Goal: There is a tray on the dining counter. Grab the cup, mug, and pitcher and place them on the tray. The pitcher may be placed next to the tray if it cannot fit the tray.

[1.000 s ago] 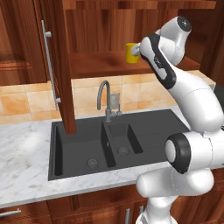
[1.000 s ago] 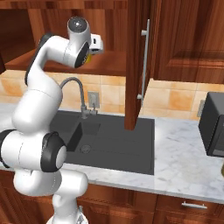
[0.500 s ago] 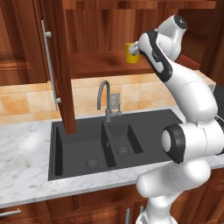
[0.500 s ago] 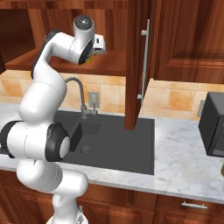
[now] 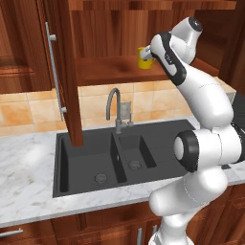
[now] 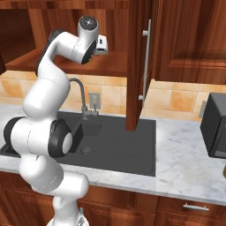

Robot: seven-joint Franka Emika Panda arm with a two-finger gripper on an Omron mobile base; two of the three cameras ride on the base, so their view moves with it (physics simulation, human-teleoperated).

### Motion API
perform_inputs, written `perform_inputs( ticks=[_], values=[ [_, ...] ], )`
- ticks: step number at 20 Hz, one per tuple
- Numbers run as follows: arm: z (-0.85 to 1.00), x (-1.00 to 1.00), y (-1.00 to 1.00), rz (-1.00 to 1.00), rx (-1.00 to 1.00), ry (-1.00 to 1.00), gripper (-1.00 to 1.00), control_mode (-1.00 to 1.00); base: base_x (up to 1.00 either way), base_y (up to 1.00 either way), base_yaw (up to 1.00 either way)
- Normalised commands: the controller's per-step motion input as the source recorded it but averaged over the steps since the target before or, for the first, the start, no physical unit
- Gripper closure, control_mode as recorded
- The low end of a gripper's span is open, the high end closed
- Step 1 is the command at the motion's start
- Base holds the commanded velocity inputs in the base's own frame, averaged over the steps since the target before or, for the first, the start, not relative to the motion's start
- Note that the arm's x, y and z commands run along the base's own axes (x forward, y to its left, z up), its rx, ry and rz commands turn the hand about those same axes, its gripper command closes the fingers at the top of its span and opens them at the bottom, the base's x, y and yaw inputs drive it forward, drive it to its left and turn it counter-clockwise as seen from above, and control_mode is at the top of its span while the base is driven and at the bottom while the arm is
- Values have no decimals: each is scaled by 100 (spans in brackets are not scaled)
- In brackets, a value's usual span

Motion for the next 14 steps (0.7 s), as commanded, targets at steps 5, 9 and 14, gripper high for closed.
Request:
perform_inputs(
  ticks=[5, 9, 14],
  values=[
    [0, 0, 0, 0, 0, 0, -100, -100, 0, 0, 0],
    [0, 0, 0, 0, 0, 0, 100, -100, 0, 0, 0],
    [0, 0, 0, 0, 0, 0, 100, -100, 0, 0, 0]
  ],
)
